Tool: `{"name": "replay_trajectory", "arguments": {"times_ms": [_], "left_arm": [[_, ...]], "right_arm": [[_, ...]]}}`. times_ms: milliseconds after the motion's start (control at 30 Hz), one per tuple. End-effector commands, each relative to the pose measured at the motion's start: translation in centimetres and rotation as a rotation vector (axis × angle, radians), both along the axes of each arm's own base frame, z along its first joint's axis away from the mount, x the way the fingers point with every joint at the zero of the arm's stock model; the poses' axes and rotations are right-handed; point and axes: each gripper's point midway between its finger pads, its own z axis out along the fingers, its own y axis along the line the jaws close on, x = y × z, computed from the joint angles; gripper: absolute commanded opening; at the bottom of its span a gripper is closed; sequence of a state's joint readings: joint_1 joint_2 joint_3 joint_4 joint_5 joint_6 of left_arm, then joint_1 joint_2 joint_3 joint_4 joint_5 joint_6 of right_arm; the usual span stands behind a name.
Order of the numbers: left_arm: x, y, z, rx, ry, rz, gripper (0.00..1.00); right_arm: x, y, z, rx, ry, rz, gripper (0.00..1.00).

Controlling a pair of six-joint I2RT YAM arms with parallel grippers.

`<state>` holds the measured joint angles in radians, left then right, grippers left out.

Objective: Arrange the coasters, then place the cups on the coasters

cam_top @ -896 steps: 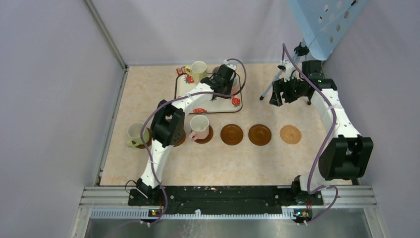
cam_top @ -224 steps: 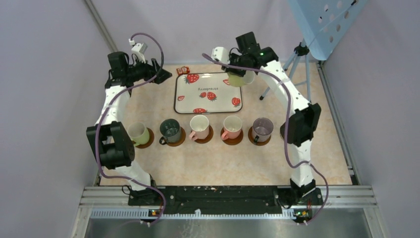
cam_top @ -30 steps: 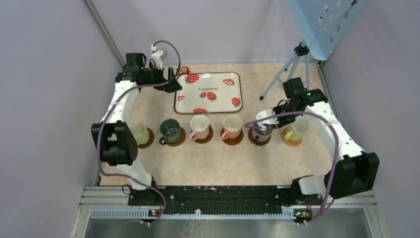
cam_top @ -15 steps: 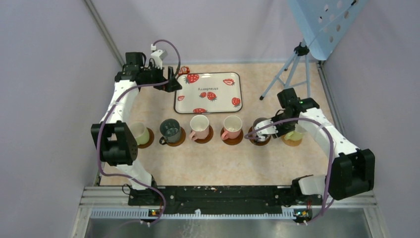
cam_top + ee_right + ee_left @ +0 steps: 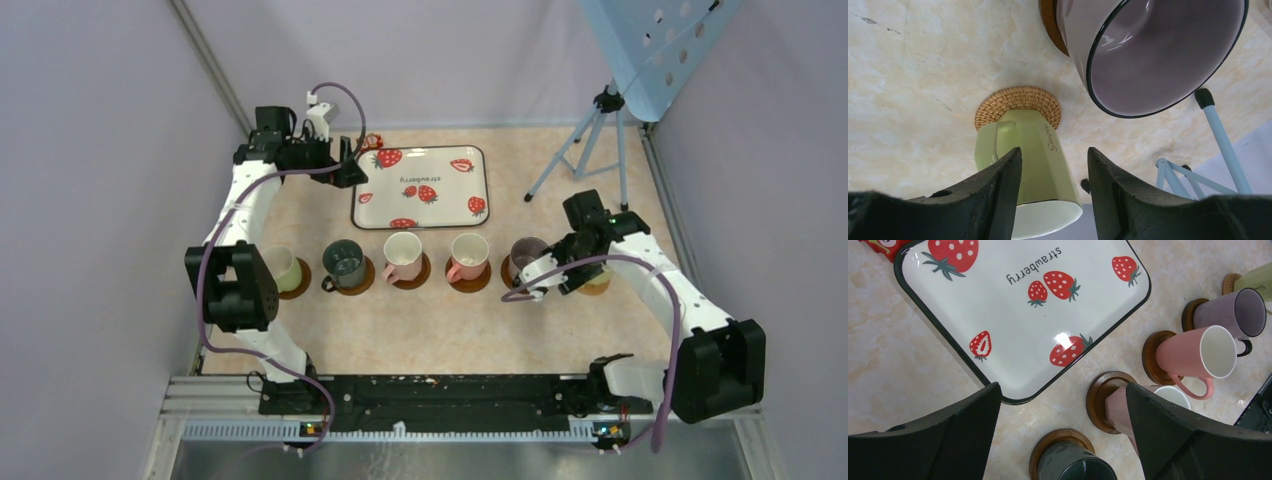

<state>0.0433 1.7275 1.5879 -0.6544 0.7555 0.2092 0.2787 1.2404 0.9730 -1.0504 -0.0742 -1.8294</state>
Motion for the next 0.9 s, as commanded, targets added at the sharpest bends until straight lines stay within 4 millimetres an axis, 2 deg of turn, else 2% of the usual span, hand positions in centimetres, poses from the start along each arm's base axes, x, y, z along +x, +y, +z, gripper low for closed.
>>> {"name": "replay_trajectory", "arguments": {"times_ms": [0, 100, 200, 400, 500, 600, 733, 867], "left_arm": [[0.7, -0.2, 1.5, -0.009, -0.052, -0.026, 0.99], [0.7, -0.1, 1.3, -0.008, -0.049, -0.025, 0.99], [0.9, -0.1, 1.2, -0.002, -0.039, -0.023, 0.99], [1.7, 0.5, 1.7, 0.03, -0.033, -0.02, 0.99], [2.3, 0.8, 2.0, 0.055, -0.028, -0.012, 0.99], [3.2, 1.3, 2.3, 0.08, -0.015, 0.002, 0.99], [5.1, 2.7, 2.6, 0.122, 0.027, 0.09, 0.99], [6.4, 3.4, 3.2, 0.133, 0.033, 0.119, 0.99]], "right_arm": [[0.6, 0.9, 1.3, 0.028, -0.058, 0.028, 0.52], [1.2, 2.2, 2.5, 0.096, -0.081, 0.007, 0.55], [2.2, 4.0, 4.5, 0.202, -0.111, -0.037, 0.6], [4.4, 6.9, 9.8, 0.416, -0.125, -0.189, 0.66], [5.2, 8.1, 12.6, 0.514, -0.137, -0.243, 0.73], [6.4, 8.9, 14.6, 0.599, -0.163, -0.319, 0.75], [8.4, 9.4, 16.8, 0.725, -0.153, -0.512, 0.75], [10.6, 8.2, 17.6, 0.862, -0.13, -0.735, 0.77]]}}
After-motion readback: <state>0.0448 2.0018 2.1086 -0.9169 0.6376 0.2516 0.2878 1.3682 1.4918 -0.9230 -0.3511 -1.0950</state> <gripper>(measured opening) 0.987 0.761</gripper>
